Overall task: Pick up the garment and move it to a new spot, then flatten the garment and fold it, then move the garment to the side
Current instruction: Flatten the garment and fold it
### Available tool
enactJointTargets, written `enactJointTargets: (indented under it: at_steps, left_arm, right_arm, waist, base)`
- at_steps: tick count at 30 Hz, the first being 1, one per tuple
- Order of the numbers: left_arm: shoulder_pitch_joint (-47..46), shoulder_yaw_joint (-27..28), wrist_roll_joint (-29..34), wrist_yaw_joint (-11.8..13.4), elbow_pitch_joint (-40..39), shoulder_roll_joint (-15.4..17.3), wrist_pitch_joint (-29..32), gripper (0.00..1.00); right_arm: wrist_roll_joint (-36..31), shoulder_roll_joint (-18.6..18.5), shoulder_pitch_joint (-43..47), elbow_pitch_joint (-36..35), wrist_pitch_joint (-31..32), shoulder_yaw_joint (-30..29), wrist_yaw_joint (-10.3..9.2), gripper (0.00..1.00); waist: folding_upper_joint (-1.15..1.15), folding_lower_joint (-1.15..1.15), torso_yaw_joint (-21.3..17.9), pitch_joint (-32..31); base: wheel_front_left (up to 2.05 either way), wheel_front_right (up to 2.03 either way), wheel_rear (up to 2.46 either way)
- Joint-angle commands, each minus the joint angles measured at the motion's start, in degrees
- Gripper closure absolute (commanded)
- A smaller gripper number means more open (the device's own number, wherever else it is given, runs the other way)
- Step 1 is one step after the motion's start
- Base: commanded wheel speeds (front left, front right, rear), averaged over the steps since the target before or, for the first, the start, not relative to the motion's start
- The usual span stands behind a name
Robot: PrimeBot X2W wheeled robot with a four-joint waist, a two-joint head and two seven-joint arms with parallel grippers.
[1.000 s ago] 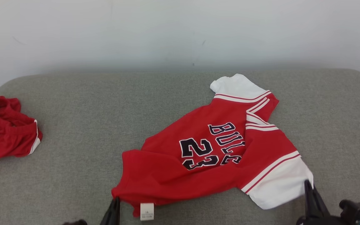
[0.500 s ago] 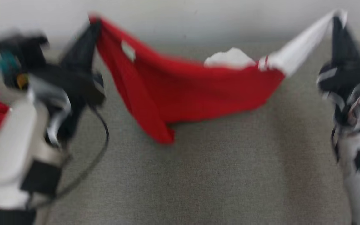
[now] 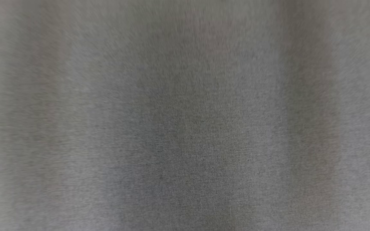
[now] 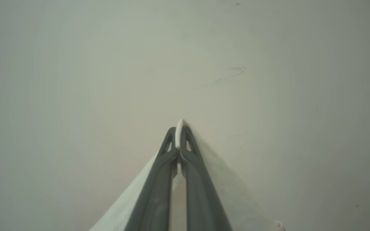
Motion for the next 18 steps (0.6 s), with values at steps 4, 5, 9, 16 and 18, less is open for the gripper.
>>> enactJointTargets:
  at_steps: [4,5,9,16,18]
  left_arm:
    - [-8.2,-2.0,-0.8,-0.1,4.4,-0.3,-2.2,1.0]
    - [-9.8,-2.5,-0.5,-0.1,5.4,-0.2,-2.8,1.0]
    - [-15.3,-3.8,-0.9,-0.1,10.7,1.1,-6.0,1.0]
    - [-19.1,-7.6,-3.2,-0.1,14.1,2.5,-7.0,1.0]
    - [-20.3,-8.8,-3.8,-0.1,14.8,3.1,-7.2,1.0]
  right_arm:
    - [-2.9,0.9,-9.0,5.1,-1.6,1.0,-0.14,1.0]
    - [-3.8,1.0,-10.5,6.3,-1.8,1.5,-0.14,1.0]
    - [-5.5,1.4,-16.0,11.0,-3.7,2.4,-0.14,1.0]
    - [-5.2,0.5,-21.8,17.0,-5.7,6.2,-0.14,1.0]
    - [-5.2,0.7,-23.4,18.4,-6.6,7.2,-0.14,1.0]
  waist:
    - [-0.01,-0.02,-2.5,9.7]
    - [-0.01,-0.02,-2.5,10.0]
    - [-0.01,-0.02,-2.8,11.1]
    - [-0.01,-0.02,-2.7,11.9]
    - [-0.01,-0.02,-2.8,11.8]
  base:
    - [0.0,0.0,0.0]
    - [0.0,0.0,0.0]
    - [0.0,0.0,0.0]
    - [0.0,0.0,0.0]
    - [0.0,0.0,0.0]
